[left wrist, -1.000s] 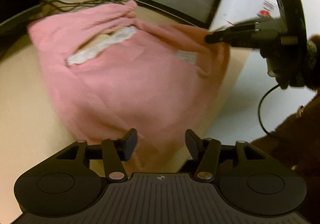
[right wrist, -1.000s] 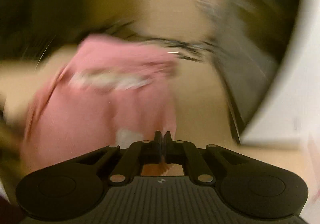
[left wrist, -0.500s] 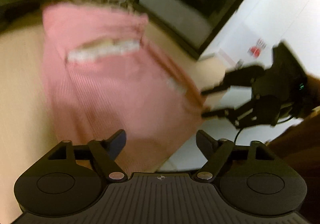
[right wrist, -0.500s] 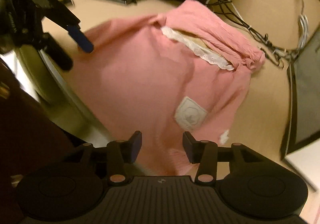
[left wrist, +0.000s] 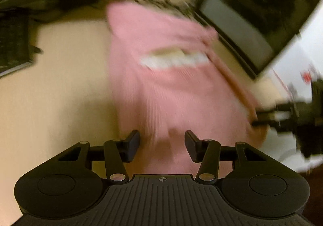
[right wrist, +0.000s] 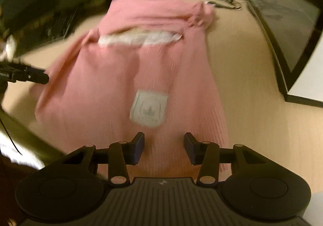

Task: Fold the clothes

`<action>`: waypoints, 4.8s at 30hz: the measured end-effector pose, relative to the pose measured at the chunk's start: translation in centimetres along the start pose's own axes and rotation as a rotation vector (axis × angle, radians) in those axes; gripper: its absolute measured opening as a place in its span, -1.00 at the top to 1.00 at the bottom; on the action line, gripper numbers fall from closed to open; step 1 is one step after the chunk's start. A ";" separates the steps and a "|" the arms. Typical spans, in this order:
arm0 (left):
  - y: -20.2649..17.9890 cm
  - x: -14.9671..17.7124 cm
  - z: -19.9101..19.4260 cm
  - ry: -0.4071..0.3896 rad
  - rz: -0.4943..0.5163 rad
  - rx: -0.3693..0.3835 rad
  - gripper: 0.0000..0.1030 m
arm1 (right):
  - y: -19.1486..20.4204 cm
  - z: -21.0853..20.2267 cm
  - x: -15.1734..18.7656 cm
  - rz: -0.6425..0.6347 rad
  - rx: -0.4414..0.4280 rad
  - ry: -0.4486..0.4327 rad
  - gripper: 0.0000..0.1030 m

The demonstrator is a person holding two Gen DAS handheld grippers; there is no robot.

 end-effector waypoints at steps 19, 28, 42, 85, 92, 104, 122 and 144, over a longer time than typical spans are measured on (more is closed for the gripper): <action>0.2 -13.2 -1.4 -0.226 -0.162 0.033 -0.58 | -4.1 6.2 -22.3 -0.009 0.065 -0.177 0.33; 4.8 -10.1 -2.6 -0.235 -0.432 -0.065 -0.83 | -3.0 6.3 -28.6 -0.020 0.021 -0.283 0.15; 7.6 -5.6 -4.9 -0.291 -0.616 0.032 -0.85 | 0.1 6.9 -28.1 -0.158 -0.064 -0.258 0.94; 4.2 -11.9 3.0 -0.141 -0.429 0.148 0.65 | -3.5 1.8 -13.5 0.251 -0.183 -0.247 0.67; 1.5 -12.1 -2.2 -0.205 -0.294 0.138 0.80 | -3.2 -3.9 -15.8 0.088 -0.238 -0.341 0.74; 0.1 0.8 0.4 0.004 -0.387 0.162 0.53 | -4.3 -0.1 -3.9 0.153 -0.210 -0.092 0.47; 0.7 -7.2 3.9 -0.114 -0.308 -0.015 0.60 | -2.1 1.3 -8.7 0.173 -0.155 -0.205 0.72; 0.2 -1.0 -1.4 -0.135 -0.216 -0.089 0.01 | -2.7 -2.7 -6.6 0.025 -0.021 -0.229 -0.04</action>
Point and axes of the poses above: each gripper's, at about its wrist camera, not at the fingertips, and z roughly the way its jaws point, y to its left, x to its underside, the point moved 9 cm from there along z, roughly the way its jaws point, and after that the axes turned 11 degrees about y, right-handed, at the moved point
